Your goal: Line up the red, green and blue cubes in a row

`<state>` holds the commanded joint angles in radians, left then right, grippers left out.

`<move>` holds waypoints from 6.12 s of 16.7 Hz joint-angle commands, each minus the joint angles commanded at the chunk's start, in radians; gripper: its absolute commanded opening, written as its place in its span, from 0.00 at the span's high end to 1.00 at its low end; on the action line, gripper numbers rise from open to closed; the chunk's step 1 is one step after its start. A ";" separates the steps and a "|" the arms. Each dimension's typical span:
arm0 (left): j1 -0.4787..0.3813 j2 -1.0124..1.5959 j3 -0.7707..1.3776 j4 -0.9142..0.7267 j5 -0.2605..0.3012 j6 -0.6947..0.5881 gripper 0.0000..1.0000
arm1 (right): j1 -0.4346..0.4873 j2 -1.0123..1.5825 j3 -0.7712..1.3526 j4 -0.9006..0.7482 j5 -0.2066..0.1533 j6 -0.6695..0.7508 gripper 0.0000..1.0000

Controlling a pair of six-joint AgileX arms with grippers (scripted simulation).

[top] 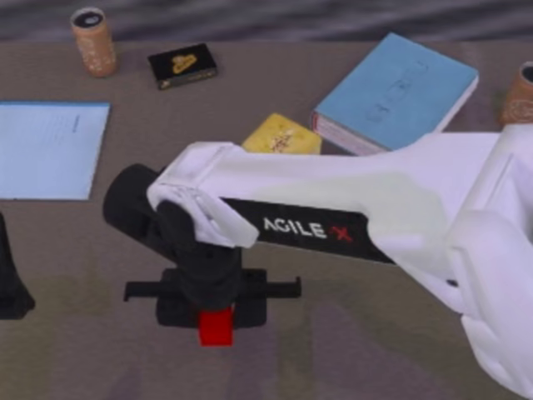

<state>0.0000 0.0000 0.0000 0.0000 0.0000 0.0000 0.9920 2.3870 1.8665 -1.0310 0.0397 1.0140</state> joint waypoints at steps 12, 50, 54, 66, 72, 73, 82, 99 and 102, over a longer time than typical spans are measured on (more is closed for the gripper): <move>0.000 0.000 0.000 0.000 0.000 0.000 0.00 | 0.000 0.000 0.000 0.000 0.000 0.000 0.02; -0.210 0.989 0.844 -0.533 -0.006 0.051 0.00 | -0.429 -1.019 -0.760 0.235 0.104 -0.494 0.00; -0.304 1.423 1.191 -0.756 0.002 0.075 0.00 | -0.607 -1.435 -1.159 0.431 0.092 -0.681 0.00; -0.472 2.265 1.879 -1.169 0.005 0.112 0.00 | -0.969 -2.360 -1.849 1.005 -0.033 -1.005 0.00; -0.477 2.291 1.901 -1.181 0.004 0.113 0.00 | -0.982 -2.387 -1.867 1.031 -0.040 -1.014 0.00; -0.473 2.294 1.902 -1.181 0.004 0.113 0.00 | -0.982 -2.387 -1.867 1.031 -0.040 -1.014 0.00; -0.476 2.377 1.750 -0.941 0.005 0.115 0.00 | -0.982 -2.387 -1.867 1.031 -0.040 -1.014 0.00; -0.476 2.385 1.737 -0.923 0.005 0.115 0.90 | -0.982 -2.387 -1.867 1.031 -0.040 -1.014 0.00; -0.476 2.385 1.737 -0.923 0.005 0.115 1.00 | -0.982 -2.387 -1.867 1.031 -0.040 -1.014 0.00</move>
<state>-0.4758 2.3852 1.7374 -0.9230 0.0050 0.1152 0.0100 0.0000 0.0000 0.0000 0.0000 0.0000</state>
